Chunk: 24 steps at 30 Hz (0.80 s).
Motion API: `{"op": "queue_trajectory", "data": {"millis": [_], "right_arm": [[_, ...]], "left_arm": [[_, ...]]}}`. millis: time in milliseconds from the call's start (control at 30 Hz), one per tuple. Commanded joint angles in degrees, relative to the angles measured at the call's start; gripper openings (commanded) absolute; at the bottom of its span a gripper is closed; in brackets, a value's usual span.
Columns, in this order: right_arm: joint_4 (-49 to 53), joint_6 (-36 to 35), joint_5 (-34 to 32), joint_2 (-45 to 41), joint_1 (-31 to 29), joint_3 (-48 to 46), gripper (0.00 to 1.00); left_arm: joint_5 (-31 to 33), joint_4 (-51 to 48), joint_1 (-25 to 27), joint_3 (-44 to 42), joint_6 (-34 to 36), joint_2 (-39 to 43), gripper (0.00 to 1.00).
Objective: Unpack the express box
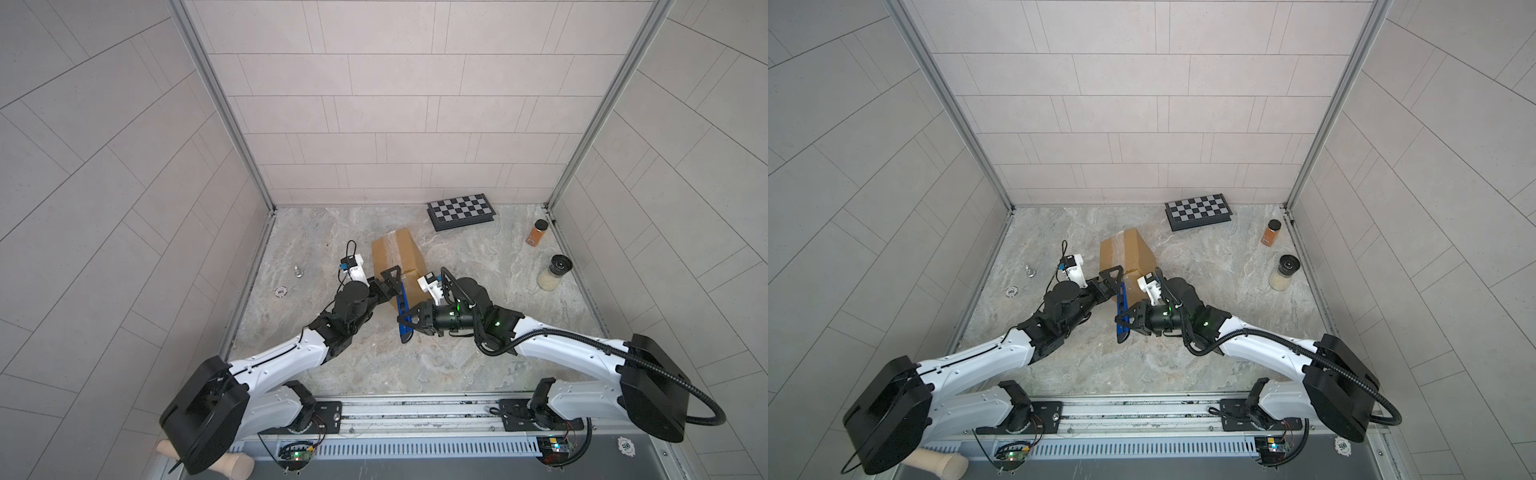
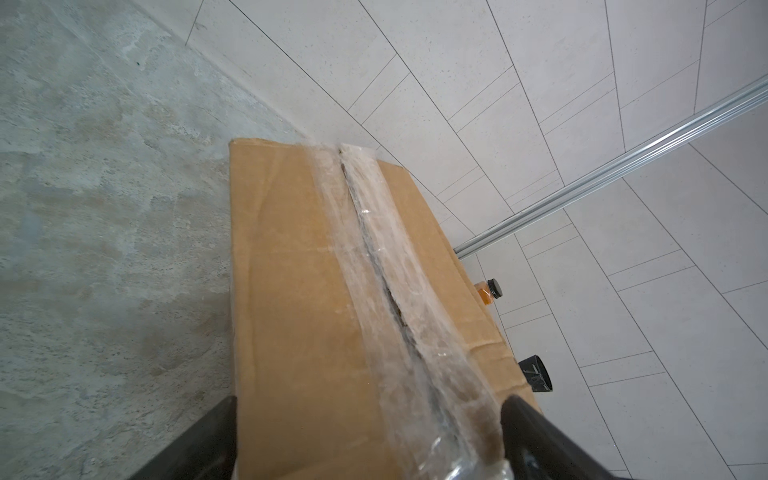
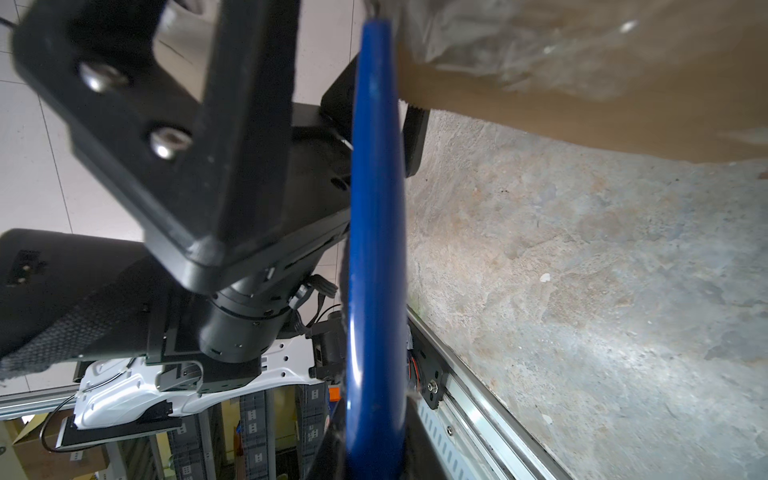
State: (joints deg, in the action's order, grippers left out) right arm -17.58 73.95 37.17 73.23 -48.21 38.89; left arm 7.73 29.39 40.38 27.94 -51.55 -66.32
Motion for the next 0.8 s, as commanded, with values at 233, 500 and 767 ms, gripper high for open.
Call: {"op": "queue_trajectory", "data": {"millis": [233,500,767], "right_arm": [[-0.8,-1.7,3.5,3.2,-0.7,-0.3,0.0],[-5.6,0.2,5.5,-0.1,1.5,0.3,0.0],[-4.3,-1.2,4.7,1.8,0.1,0.5,0.0]], "left_arm": [[-4.1,4.0,0.6,3.3,0.3,2.5,1.0],[-2.9,3.6,0.6,1.8,0.8,1.8,1.0],[-4.6,6.0,0.6,2.6,-0.6,-0.3,1.0]]}}
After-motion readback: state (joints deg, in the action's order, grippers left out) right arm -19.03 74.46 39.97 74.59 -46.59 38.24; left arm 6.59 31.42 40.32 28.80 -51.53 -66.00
